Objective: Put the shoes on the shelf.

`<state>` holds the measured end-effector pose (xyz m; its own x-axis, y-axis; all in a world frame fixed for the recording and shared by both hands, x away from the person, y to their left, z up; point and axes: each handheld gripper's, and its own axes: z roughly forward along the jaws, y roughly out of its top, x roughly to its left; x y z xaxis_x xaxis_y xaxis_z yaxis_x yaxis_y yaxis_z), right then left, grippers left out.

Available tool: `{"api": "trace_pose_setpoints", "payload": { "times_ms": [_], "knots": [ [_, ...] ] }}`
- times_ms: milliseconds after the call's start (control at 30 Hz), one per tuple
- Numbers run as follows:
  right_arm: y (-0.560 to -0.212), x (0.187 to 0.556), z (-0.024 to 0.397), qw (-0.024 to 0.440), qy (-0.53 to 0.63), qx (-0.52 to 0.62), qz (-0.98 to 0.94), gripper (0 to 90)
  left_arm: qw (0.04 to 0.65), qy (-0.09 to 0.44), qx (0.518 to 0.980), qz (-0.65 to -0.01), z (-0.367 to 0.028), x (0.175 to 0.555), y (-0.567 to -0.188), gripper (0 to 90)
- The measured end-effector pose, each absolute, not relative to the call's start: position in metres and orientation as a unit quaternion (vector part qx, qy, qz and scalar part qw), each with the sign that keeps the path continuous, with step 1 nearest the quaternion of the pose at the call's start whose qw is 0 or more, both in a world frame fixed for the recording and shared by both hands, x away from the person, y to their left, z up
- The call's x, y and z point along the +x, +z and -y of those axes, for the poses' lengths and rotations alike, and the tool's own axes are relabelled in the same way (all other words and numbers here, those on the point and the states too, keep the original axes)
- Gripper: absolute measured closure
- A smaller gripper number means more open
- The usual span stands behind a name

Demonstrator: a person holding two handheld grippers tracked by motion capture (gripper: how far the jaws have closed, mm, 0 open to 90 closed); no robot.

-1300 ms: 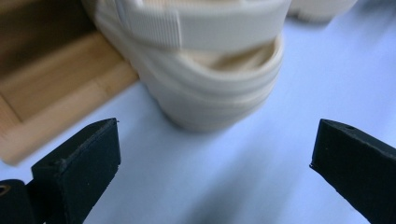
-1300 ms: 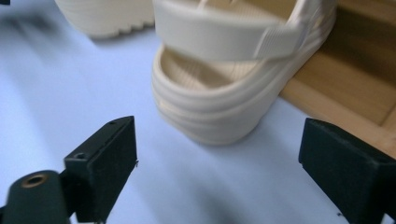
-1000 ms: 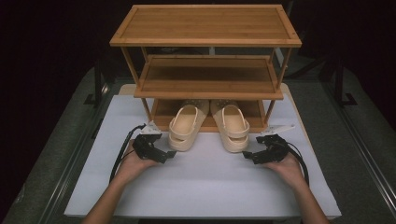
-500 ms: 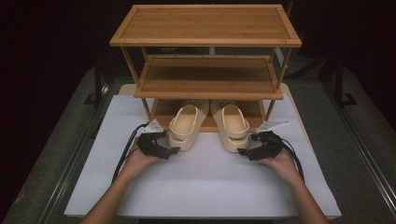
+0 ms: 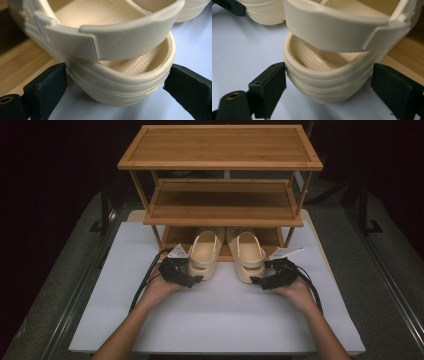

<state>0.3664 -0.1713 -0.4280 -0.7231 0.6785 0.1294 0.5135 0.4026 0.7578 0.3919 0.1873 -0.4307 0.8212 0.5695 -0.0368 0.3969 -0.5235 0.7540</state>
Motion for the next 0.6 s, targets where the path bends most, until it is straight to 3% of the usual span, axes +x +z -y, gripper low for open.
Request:
{"api": "trace_pose_setpoints", "payload": {
  "times_ms": [600],
  "knots": [
    [-0.43,0.379,0.135,0.124,0.411,0.342,-0.836,15.7,0.391,0.131,0.869,-0.272,-0.155,0.397,-0.432,3.3]
  ]
}}
